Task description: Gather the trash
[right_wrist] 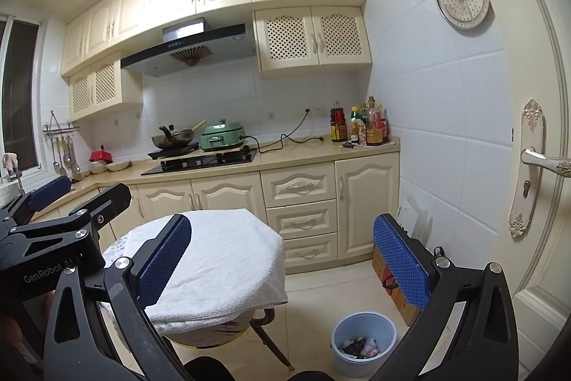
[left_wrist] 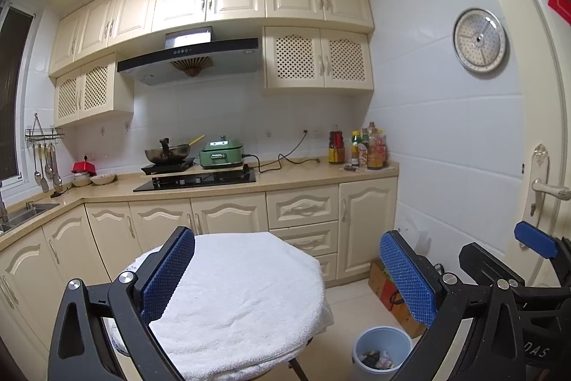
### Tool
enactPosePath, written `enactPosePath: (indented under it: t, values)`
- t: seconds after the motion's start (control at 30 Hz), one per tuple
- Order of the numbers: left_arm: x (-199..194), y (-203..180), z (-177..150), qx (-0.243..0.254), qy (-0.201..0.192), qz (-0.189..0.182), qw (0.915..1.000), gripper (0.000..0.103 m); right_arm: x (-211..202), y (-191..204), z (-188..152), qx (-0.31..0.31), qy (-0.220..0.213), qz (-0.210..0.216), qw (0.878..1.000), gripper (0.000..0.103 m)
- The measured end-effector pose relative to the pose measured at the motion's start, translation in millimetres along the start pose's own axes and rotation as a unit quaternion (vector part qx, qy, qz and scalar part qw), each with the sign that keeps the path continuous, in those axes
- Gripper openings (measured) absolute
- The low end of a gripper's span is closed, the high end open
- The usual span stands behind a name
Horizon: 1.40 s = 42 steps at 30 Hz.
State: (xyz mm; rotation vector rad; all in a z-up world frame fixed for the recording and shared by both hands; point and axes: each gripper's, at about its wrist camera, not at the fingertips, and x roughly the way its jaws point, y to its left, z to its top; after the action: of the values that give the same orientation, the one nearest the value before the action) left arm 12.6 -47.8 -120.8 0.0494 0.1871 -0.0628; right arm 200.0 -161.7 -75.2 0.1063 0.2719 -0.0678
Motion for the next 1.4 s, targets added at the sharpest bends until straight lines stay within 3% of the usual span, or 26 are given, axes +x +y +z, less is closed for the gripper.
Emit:
enactPosePath:
  t: [1.4]
  values:
    - [26, 11, -18, 0.001, 0.002, -0.007, 1.0, 0.102, 1, -2, -1, 0.006, 0.005, -0.004, 1.0, 0.103]
